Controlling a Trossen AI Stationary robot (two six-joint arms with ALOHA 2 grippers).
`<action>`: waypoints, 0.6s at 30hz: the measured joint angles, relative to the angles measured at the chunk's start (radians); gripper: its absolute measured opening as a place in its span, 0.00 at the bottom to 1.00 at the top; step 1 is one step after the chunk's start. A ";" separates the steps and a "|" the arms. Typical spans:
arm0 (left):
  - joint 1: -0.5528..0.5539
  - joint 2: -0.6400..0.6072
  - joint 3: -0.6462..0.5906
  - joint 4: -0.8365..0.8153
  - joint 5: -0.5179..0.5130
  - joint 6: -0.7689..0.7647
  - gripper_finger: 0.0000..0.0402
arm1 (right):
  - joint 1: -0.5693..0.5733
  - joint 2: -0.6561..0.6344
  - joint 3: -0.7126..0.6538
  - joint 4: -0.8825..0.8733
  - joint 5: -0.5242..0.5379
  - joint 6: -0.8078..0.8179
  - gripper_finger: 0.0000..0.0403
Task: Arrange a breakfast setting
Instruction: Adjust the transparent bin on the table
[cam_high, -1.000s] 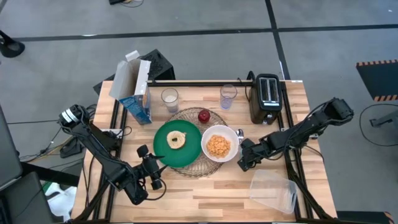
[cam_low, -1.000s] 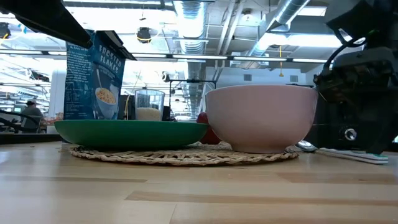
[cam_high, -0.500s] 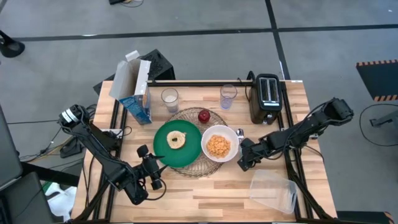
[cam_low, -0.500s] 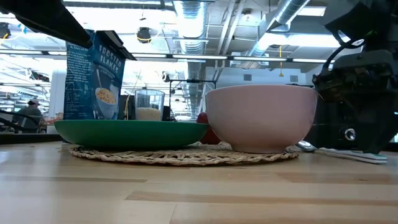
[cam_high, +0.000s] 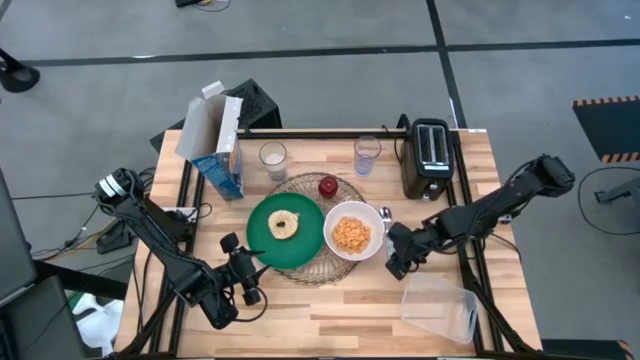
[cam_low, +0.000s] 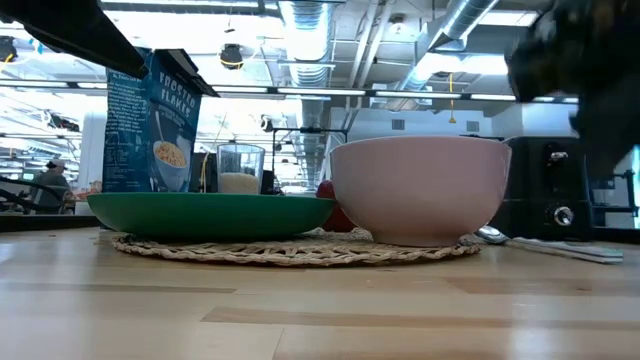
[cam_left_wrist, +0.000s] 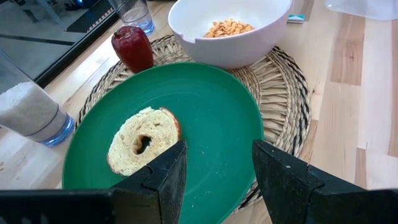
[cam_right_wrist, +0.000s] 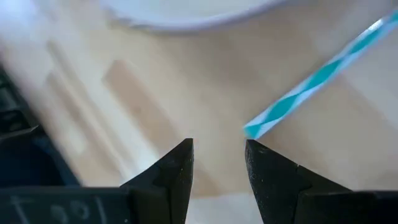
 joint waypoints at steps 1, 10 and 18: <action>0.000 0.000 0.000 0.000 0.001 0.001 0.43 | 0.014 0.000 0.029 -0.025 0.000 -0.003 0.43; 0.000 0.000 0.000 0.000 0.010 0.018 0.43 | 0.064 0.033 0.184 -0.422 0.090 -0.004 0.43; 0.000 0.000 0.000 0.000 0.010 0.042 0.43 | 0.114 0.049 0.168 -0.507 0.079 -0.013 0.43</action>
